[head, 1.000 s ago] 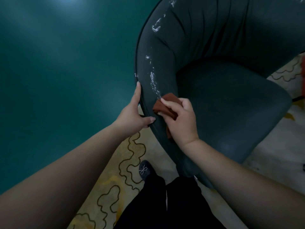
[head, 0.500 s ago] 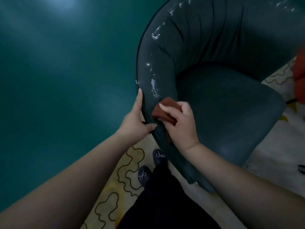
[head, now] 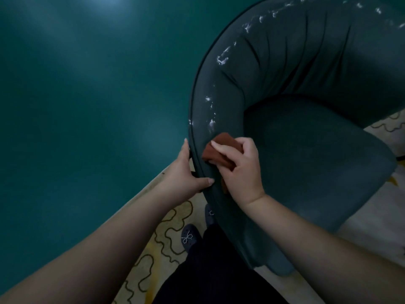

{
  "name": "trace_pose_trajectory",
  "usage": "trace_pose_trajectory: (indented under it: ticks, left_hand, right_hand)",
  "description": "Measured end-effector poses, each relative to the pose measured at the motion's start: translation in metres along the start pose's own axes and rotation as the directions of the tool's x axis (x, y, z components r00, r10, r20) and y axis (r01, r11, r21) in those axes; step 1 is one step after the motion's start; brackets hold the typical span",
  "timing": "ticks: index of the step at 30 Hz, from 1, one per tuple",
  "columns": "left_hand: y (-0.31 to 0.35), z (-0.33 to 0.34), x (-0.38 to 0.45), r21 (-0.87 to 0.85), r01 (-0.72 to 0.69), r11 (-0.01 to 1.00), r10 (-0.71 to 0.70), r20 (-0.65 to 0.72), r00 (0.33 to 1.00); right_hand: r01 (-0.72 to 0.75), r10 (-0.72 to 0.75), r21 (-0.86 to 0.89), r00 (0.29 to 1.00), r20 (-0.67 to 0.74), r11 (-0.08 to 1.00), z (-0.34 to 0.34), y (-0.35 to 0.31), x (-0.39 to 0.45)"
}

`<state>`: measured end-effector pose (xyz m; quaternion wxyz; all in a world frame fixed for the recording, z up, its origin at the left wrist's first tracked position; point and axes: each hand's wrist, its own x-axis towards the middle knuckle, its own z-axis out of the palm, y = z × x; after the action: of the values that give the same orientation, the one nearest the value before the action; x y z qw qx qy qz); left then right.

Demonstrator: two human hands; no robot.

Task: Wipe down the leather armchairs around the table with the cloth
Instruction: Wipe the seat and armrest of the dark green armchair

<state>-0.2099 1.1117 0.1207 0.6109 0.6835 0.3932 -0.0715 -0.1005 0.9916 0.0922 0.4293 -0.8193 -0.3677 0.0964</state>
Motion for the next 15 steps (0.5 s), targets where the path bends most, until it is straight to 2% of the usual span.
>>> trace_pose_trajectory:
  ticks: [5, 12, 15]
  left_hand:
    - [0.001, -0.007, 0.005, -0.093, -0.017, 0.996, 0.019, 0.016, 1.0]
    - [0.0, -0.007, 0.007, -0.231, -0.015, 0.973, 0.023, 0.032, 0.999]
    - [0.0, -0.007, 0.008, -0.259, 0.005, 0.966, 0.003, 0.029, 1.0]
  right_hand:
    - [0.029, -0.03, -0.033, 0.999, -0.028, 0.999, 0.013, -0.003, 0.06]
    - [0.054, -0.054, -0.007, 0.999, 0.01, 0.999, -0.001, 0.006, 0.018]
    - [0.099, -0.097, -0.055, 0.995, 0.032, 0.994, 0.003, 0.003, 0.048]
